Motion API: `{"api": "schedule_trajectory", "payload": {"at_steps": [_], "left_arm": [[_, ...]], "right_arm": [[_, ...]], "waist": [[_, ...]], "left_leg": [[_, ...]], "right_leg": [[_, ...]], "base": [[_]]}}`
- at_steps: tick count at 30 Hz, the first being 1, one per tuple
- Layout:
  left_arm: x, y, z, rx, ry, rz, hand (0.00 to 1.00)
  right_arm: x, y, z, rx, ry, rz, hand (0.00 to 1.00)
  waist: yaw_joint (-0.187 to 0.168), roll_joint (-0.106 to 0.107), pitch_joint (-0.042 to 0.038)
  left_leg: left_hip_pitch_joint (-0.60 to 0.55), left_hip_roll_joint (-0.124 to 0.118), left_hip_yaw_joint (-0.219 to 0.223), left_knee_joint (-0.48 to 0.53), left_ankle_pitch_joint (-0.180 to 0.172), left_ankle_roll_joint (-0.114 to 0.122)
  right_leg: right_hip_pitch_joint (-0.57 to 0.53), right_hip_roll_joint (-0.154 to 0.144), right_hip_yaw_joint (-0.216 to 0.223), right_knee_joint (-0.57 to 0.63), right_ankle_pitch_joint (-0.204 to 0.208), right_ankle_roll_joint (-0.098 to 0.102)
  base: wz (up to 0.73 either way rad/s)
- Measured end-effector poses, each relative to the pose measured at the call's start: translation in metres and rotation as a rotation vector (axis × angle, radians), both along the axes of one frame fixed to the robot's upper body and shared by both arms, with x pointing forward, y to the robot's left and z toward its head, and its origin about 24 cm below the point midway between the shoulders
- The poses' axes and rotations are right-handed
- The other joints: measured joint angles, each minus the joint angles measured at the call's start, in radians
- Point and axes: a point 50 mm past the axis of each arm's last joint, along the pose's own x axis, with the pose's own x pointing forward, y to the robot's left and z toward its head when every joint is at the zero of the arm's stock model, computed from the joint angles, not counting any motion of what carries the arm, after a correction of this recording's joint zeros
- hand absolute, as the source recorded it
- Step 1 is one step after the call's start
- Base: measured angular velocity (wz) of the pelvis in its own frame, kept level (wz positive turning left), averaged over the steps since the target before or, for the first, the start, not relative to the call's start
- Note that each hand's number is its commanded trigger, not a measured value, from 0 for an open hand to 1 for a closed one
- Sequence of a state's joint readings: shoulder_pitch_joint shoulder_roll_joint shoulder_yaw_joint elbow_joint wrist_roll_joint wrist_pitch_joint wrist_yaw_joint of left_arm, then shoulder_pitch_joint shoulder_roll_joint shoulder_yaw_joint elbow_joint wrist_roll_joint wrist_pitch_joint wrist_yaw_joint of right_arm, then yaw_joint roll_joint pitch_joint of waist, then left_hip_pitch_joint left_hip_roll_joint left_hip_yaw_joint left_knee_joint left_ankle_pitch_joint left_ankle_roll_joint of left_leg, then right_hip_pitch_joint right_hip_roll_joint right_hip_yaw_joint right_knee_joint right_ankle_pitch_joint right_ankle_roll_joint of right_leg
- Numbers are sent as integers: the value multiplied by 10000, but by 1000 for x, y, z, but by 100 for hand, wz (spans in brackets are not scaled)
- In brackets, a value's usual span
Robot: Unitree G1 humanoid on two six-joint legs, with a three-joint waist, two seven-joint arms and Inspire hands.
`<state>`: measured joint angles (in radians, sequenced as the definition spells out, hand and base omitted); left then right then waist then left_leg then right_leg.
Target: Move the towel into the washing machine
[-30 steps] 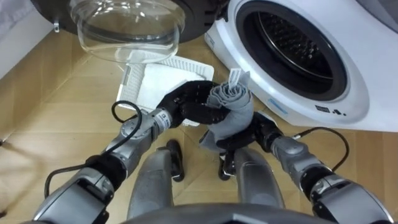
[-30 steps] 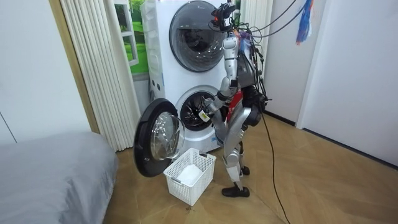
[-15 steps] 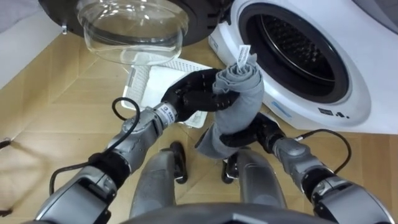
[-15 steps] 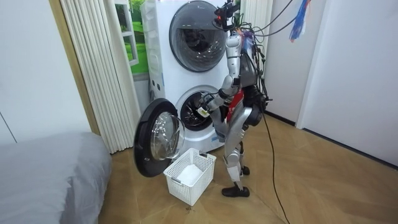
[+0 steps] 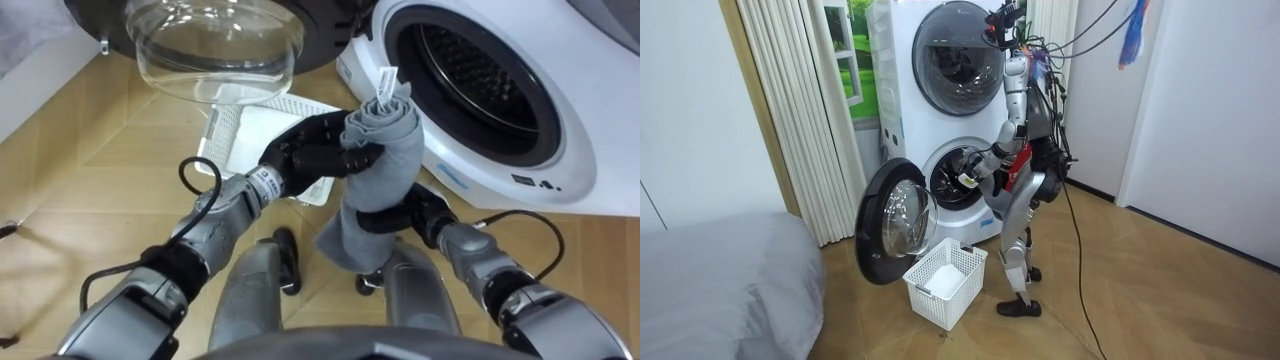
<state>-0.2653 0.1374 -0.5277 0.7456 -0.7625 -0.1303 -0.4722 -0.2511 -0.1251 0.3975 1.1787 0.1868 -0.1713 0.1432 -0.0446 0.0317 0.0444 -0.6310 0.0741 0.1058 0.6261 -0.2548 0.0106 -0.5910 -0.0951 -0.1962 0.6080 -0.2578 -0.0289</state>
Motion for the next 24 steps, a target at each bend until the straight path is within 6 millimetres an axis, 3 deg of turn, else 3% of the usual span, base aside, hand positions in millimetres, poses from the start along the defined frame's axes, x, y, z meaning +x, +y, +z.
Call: {"api": "schedule_trajectory", "payload": {"at_steps": [6,8,13,17,20,24], "left_arm": [[-3,10,-3,-16,54,317,0],[-9,14,-9,230,293,567,0],[-32,37,-35,1221,1555,1770,0],[-46,49,-50,1851,2564,2618,0],[-47,50,-52,2112,2865,2902,0],[-46,52,-52,2133,3044,3219,0]], "right_arm": [[-6,-5,-4,62,424,-468,100],[-10,-7,-6,120,688,-695,100],[-19,-12,-11,221,1229,-1231,100],[-19,-27,-10,359,1518,-2100,100],[-17,-35,-9,769,1750,-3054,100],[-17,-40,-9,1101,1965,-3821,100]], "waist": [[383,35,-17],[559,126,-76],[1049,230,-122],[1102,491,-91],[1166,548,-80],[1262,546,-80]], "left_leg": [[-55,23,2,31,0,-4],[-47,2,-8,-40,5,-11],[-5,-37,-28,-145,11,-20],[-186,-194,-271,-96,44,23],[-204,-339,-286,-116,69,64],[-204,-343,-281,-186,73,63]], "right_leg": [[-56,54,1,-17,1,-2],[-46,4,-78,-17,0,-2],[-22,-36,-130,-5,-14,-11],[-47,-140,-286,40,-83,46],[-123,-283,-257,238,-186,128],[-133,-285,-268,194,-187,128]], "base": [[-1],[5],[2],[19],[13],[1]]}}
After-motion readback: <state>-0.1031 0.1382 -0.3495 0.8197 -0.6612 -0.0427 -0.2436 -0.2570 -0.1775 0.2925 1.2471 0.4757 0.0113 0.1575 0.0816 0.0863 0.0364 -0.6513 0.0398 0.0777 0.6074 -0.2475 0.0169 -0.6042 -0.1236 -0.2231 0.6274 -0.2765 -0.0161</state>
